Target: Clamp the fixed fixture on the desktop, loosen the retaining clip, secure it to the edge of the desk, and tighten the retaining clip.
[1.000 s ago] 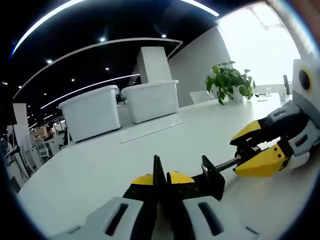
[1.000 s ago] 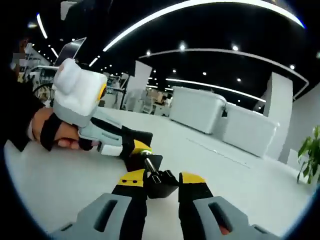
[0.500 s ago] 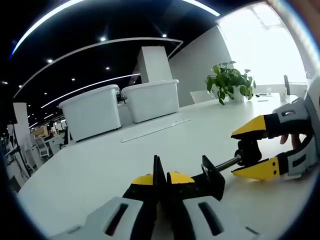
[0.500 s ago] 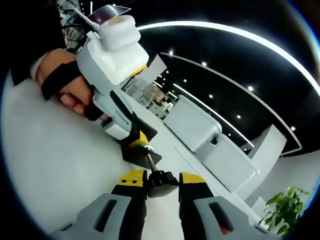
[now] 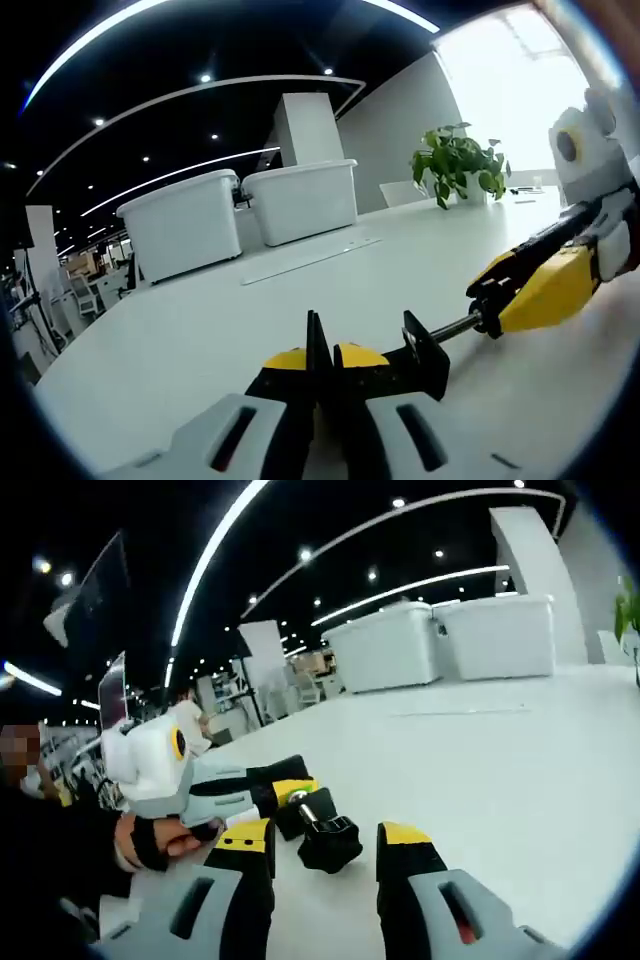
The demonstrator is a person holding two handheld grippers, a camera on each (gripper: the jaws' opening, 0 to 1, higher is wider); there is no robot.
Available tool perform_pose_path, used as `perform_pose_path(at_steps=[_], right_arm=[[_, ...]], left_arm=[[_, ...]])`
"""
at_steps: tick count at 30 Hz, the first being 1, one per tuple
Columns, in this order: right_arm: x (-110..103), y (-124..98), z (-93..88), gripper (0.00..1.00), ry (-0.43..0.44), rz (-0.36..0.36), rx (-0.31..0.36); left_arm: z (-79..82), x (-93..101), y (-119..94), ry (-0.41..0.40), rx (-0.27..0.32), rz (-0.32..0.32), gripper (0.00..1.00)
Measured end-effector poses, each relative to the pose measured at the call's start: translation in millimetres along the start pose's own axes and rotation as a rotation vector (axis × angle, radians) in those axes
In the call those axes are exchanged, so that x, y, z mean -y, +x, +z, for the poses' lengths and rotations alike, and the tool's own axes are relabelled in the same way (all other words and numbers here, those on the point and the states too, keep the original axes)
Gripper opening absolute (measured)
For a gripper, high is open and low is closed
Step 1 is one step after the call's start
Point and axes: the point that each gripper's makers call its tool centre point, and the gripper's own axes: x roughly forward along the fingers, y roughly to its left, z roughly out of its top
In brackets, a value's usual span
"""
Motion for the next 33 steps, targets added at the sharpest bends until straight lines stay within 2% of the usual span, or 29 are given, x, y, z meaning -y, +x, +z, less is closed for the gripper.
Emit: perform_pose_path(at_steps=[2, 4, 5, 11, 16, 20, 24, 25, 26, 28, 30, 33], right_arm=[[-1.6, -1.0, -4.1, 0.26, 0.111, 0.046, -0.01], [2.5, -0.7, -10.8, 0.24, 0.177, 0.035, -0.029], [-1.4, -0.4, -7.9, 0.23, 0.195, 0.063, -0.017], [-1.1, 0.7, -6.4, 0.21, 0.224, 0.027, -0.011], [-2.4, 1.7, -2.7, 0.2, -0.012, -0.015, 0.013], [-10.1, 0.6, 0.0, 0.19, -0.289, -0.042, 0.054], [-13.7, -0.3, 2.0, 0.19, -0.506, -0.072, 0.077], [-13.0, -0.2, 2.1, 0.19, -0.527, -0.078, 0.08], [-13.5, -0.3, 1.7, 0.19, -0.599, -0.092, 0.084], [-13.6, -0.7, 1.5, 0.19, -0.674, -0.109, 0.091], [-15.7, -1.5, 1.4, 0.19, -0.818, -0.136, 0.098], [-17.2, -1.1, -0.9, 0.19, -0.914, -0.167, 0.099]], left_arm=[[0.0, 0.0, -0.2, 0.0, 0.0, 0.0, 0.07], [0.0, 0.0, -0.2, 0.001, 0.0, 0.0, 0.07], [0.2, 0.3, -0.3, 0.001, 0.0, 0.0, 0.07], [0.6, 0.0, 0.0, 0.0, -0.002, 0.004, 0.07], [0.3, -0.1, 0.5, 0.014, -0.006, 0.008, 0.08], [-1.1, -0.5, 1.5, 0.007, -0.014, 0.005, 0.08], [-1.5, 0.2, 3.0, 0.0, -0.019, 0.002, 0.08], [-1.5, 0.2, 3.4, 0.003, -0.021, 0.003, 0.08], [-1.3, 0.3, 3.7, 0.005, -0.02, 0.003, 0.08], [-0.5, 1.0, 4.4, 0.005, -0.017, 0.001, 0.08], [0.3, 1.6, 4.8, 0.002, -0.015, -0.004, 0.08], [0.7, 2.3, 4.8, -0.004, -0.014, -0.007, 0.07]])
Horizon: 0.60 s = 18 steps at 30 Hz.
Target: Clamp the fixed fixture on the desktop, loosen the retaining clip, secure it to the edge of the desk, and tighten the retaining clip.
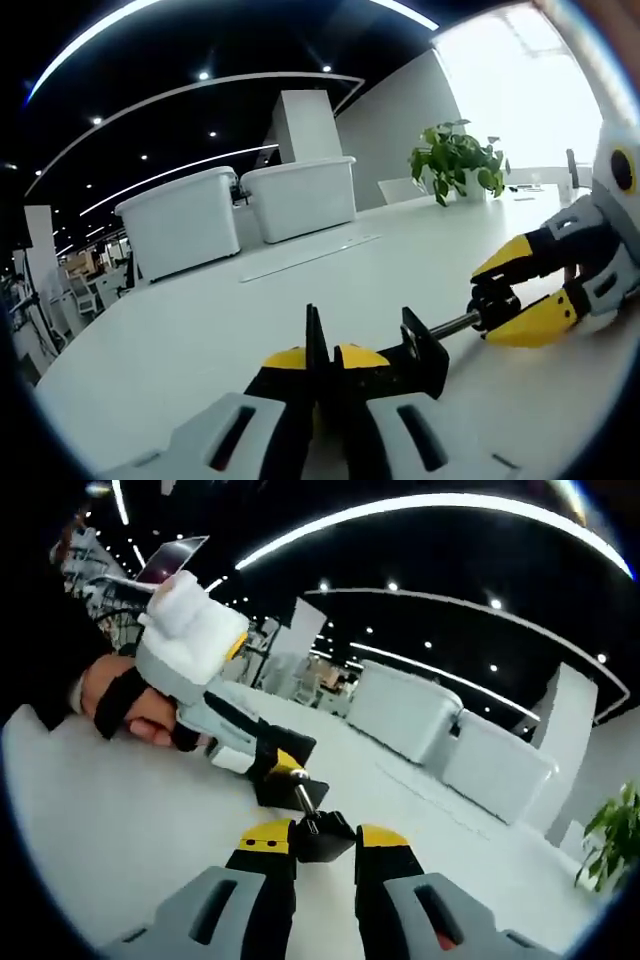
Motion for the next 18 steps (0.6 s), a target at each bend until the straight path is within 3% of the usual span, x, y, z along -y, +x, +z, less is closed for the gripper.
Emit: perform_pose_path(at_steps=[7, 12, 18], right_arm=[[-1.8, 2.2, 2.5, 0.2, -0.183, -0.025, 0.02], [-7.1, 1.1, 5.9, 0.2, -0.241, -0.03, 0.036], [-8.5, 0.4, 7.6, 0.2, -0.249, -0.024, 0.043]], left_arm=[[-1.6, -1.2, -0.9, 0.008, -0.004, 0.002, 0.09], [-0.6, -1.3, -1.6, 0.005, 0.002, -0.003, 0.14], [-0.8, -2.5, -3.3, -0.047, 0.006, -0.011, 0.13]])
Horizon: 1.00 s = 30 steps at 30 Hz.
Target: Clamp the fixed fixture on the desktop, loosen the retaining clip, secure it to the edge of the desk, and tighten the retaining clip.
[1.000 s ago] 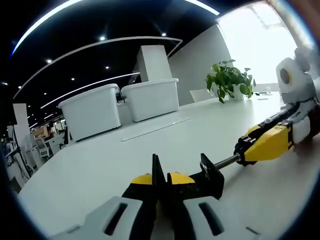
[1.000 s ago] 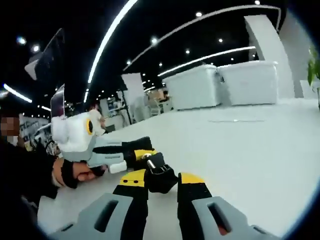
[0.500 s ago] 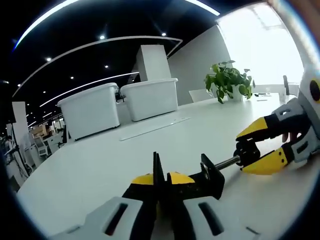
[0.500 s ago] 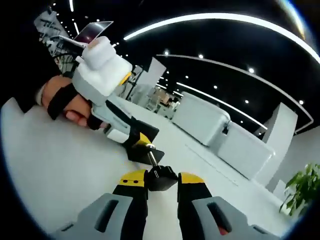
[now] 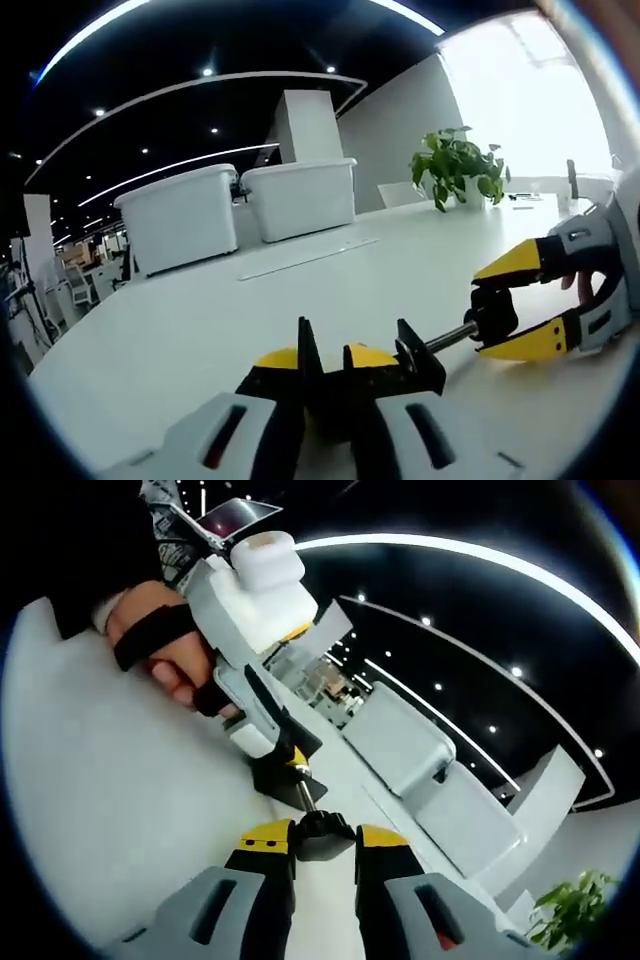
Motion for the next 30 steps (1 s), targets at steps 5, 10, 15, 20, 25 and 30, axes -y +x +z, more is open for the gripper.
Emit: perform_pose_path(at_steps=[5, 10, 15, 20, 25, 30], right_arm=[[0.9, 0.3, -0.8, 0.22, 0.029, 0.029, -0.007], [4.7, -3.2, 3.6, 0.29, 0.31, 0.118, -0.045], [23.3, -4.2, -11.3, 0.32, 0.938, 0.155, -0.097], [10.5, -3.7, -28.1, 0.29, 1.125, 0.183, -0.143], [5.7, 2.3, -24.9, 0.26, 1.268, 0.204, -0.148], [0.8, 3.8, -26.0, 0.23, 1.458, 0.219, -0.188]], left_arm=[[0.0, -0.4, -0.4, 0.0, -0.001, 0.007, 0.11], [0.4, -1.4, -0.6, 0.009, -0.001, 0.013, 0.09], [0.4, -2.2, -0.8, 0.015, -0.001, 0.018, 0.08], [1.1, -2.6, -0.5, 0.012, 0.001, 0.017, 0.07], [1.1, -2.5, 0.1, 0.013, 0.0, 0.015, 0.07], [0.8, -3.0, -0.2, 0.009, 0.0, 0.015, 0.07]])
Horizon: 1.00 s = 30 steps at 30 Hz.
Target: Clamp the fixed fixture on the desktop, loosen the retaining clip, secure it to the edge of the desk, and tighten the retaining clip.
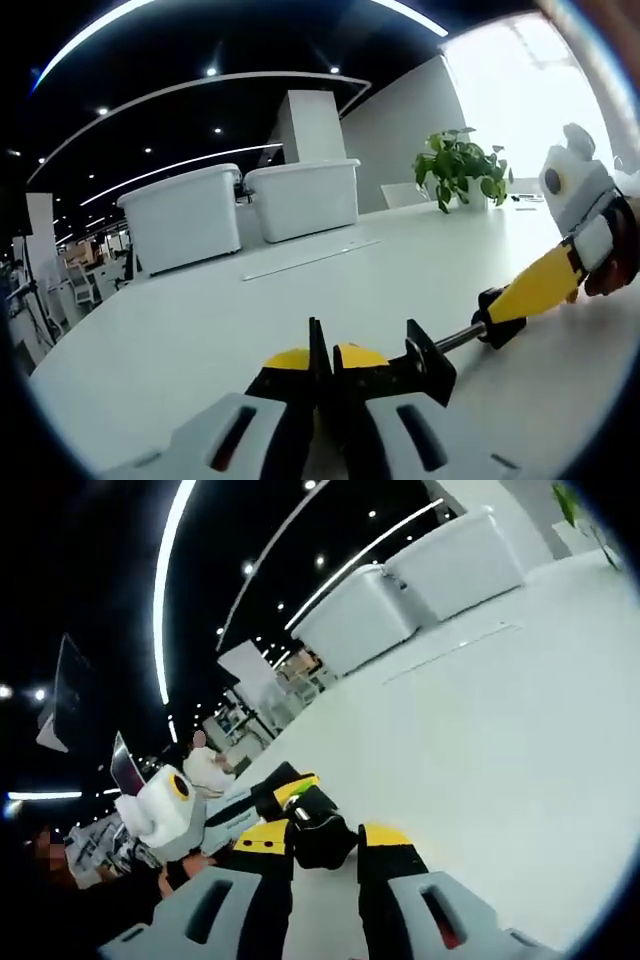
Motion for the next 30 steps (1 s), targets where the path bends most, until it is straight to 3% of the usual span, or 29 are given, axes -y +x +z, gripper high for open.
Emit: perform_pose_path(at_steps=[4, 7, 11, 15, 19, 21, 25, 30], right_arm=[[-1.2, -0.3, -1.1, 0.21, -0.005, -0.006, 0.0], [-3.7, -1.1, 1.6, 0.2, -0.131, -0.019, 0.014], [-10.5, -2.1, 5.7, 0.2, -0.4, -0.054, 0.048], [-17.7, -1.5, 5.4, 0.2, -0.795, -0.101, 0.069], [-22.0, -0.8, 3.6, 0.2, -1.09, -0.147, 0.074], [-23.7, -1.7, 3.3, 0.2, -1.155, -0.159, 0.079], [-25.7, -1.1, 3.3, 0.2, -1.368, -0.192, 0.093], [-23.4, -0.7, 3.7, 0.2, -1.489, -0.215, 0.12]], left_arm=[[0.4, 0.3, -0.1, -0.002, 0.002, 0.0, 0.07], [0.0, 0.3, 0.0, -0.003, 0.0, 0.001, 0.07], [0.2, 0.2, 0.7, -0.002, -0.001, 0.002, 0.07], [0.4, 0.3, 0.8, -0.001, -0.001, 0.006, 0.07], [1.2, 0.8, 1.0, 0.001, 0.002, 0.007, 0.07], [1.2, 0.8, 1.1, 0.002, 0.001, 0.008, 0.07], [1.1, 0.8, 1.6, 0.001, -0.001, 0.01, 0.07], [1.5, 0.9, 2.7, -0.001, -0.002, 0.011, 0.07]])
